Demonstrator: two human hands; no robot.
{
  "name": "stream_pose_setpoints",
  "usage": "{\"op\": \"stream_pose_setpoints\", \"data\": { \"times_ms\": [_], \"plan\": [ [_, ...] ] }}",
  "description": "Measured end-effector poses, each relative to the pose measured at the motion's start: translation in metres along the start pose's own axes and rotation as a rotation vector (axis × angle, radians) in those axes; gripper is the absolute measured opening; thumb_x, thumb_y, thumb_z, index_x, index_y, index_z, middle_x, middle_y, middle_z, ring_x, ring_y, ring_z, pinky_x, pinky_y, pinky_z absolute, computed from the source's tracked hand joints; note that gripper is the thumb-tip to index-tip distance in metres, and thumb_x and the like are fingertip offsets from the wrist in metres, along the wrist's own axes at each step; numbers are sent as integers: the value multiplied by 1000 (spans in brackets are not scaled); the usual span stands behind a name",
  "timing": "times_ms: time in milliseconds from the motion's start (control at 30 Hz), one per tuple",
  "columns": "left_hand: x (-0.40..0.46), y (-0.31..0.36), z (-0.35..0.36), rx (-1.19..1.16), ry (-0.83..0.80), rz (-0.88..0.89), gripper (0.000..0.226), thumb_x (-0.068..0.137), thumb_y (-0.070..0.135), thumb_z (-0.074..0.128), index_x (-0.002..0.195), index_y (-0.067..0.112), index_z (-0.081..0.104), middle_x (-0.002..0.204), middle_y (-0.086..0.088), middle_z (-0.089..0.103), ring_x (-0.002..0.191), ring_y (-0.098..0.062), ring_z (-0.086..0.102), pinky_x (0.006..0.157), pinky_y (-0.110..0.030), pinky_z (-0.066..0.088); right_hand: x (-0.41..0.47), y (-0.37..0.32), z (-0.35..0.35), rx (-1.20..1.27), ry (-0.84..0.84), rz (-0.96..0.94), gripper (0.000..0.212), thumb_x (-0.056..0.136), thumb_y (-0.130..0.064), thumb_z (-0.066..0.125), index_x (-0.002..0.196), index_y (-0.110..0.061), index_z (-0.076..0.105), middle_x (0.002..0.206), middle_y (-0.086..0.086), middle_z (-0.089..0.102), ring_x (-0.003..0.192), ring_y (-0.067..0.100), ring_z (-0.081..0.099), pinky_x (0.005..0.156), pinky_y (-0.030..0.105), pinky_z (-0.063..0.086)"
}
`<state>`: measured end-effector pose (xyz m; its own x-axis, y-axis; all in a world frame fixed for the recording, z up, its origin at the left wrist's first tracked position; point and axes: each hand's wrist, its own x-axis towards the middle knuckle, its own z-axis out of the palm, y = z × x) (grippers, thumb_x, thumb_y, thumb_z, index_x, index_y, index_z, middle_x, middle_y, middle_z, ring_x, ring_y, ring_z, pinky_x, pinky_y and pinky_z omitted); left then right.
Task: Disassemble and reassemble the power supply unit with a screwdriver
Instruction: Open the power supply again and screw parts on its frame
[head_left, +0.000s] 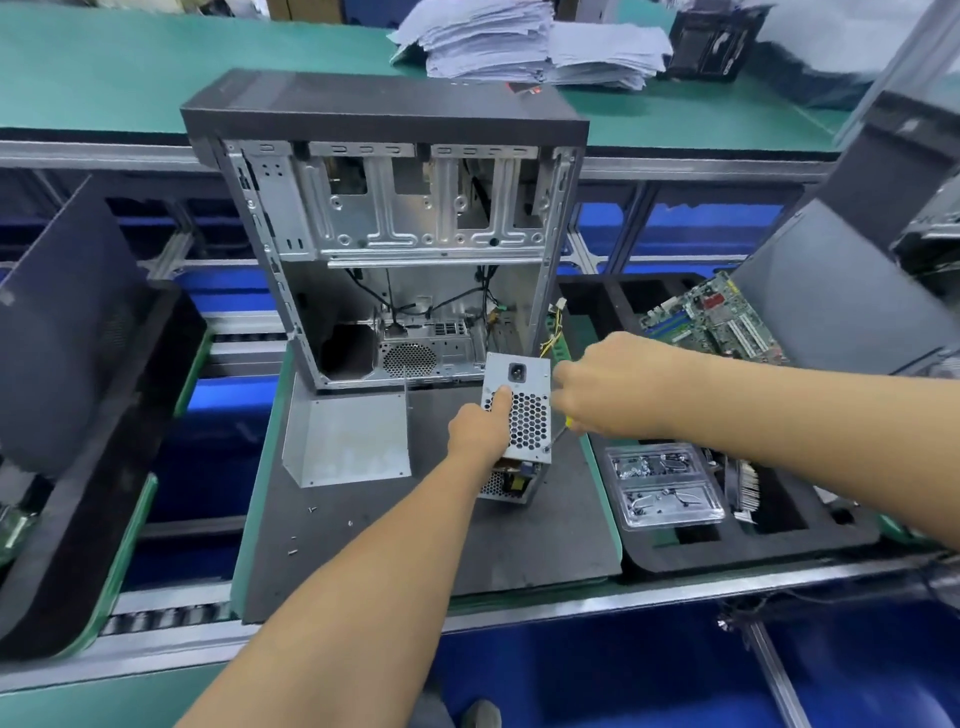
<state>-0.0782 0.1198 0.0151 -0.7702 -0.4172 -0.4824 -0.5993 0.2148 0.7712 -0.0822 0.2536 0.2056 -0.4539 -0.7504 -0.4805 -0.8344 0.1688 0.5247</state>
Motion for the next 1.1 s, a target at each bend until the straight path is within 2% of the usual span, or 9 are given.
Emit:
{"op": "stream_pose_setpoints", "data": {
  "times_ms": [100, 200, 300, 367, 467, 633, 833, 967, 1100],
  "plan": [
    [2, -2, 0, -23, 3, -4, 70, 97, 63, 42, 117, -2, 60, 111, -16, 68, 98, -31, 66, 87, -41, 55, 3, -3, -6, -176, 0, -86, 15, 94, -10, 49, 92, -16, 62, 99, 4, 67, 85, 26, 66, 59, 30, 35],
    [2, 0, 3, -18, 14, 6, 68, 96, 64, 42, 115, 0, 60, 110, -15, 67, 97, -30, 65, 84, -39, 54, 20, -2, -13, 152, -284, 111, 20, 100, -21, 47, 110, -11, 62, 107, 8, 64, 81, 25, 63, 59, 26, 40],
    [1, -1, 3, 10, 26, 20, 68, 97, 63, 41, 112, 0, 61, 107, -14, 67, 93, -29, 64, 75, -36, 50, 30, 12, -11, 546, -505, 255, 26, 98, -20, 48, 90, -4, 67, 71, 9, 67, 55, 21, 53, 51, 23, 37],
    [3, -2, 1, -4, 18, 7, 67, 97, 63, 42, 111, 1, 61, 105, -13, 68, 89, -26, 64, 71, -33, 50, 23, 15, -8, 727, -509, 326, 36, 98, -38, 53, 86, -7, 67, 73, 7, 67, 62, 25, 59, 61, 27, 43],
    [3, -2, 1, 3, 13, 22, 66, 97, 63, 41, 110, 1, 61, 105, -12, 67, 78, -21, 58, 57, -30, 40, 8, 9, -3, 150, -288, 71, 22, 97, -30, 53, 103, -11, 61, 106, 9, 63, 93, 32, 64, 66, 33, 45],
    [1, -3, 5, -50, 23, 5, 64, 97, 63, 42, 105, 1, 59, 107, -13, 66, 91, -29, 63, 70, -33, 45, 3, 3, -1, -243, 33, -242, 16, 96, -21, 47, 84, -18, 57, 92, 5, 67, 82, 31, 65, 58, 32, 35],
    [0, -2, 4, -54, 21, 1, 65, 97, 63, 42, 107, 1, 60, 106, -14, 67, 93, -29, 64, 76, -36, 51, 26, 24, 1, 999, -552, 477, 29, 93, -35, 57, 80, -11, 67, 57, 2, 42, 45, 21, 35, 51, 25, 31],
    [2, -3, 4, -74, 20, -5, 66, 97, 63, 41, 109, 0, 60, 107, -14, 66, 93, -29, 65, 76, -37, 52, 19, 18, 9, 581, -333, 248, 38, 91, -53, 58, 99, -16, 64, 94, 6, 64, 86, 29, 63, 71, 31, 49],
    [1, -3, 7, -76, 26, -2, 63, 96, 64, 42, 102, 3, 58, 102, -11, 65, 85, -25, 63, 66, -33, 48, 4, 13, 6, -144, 9, -150, 18, 97, -24, 46, 105, -14, 59, 101, 6, 62, 89, 32, 64, 58, 32, 35]
  ]
}}
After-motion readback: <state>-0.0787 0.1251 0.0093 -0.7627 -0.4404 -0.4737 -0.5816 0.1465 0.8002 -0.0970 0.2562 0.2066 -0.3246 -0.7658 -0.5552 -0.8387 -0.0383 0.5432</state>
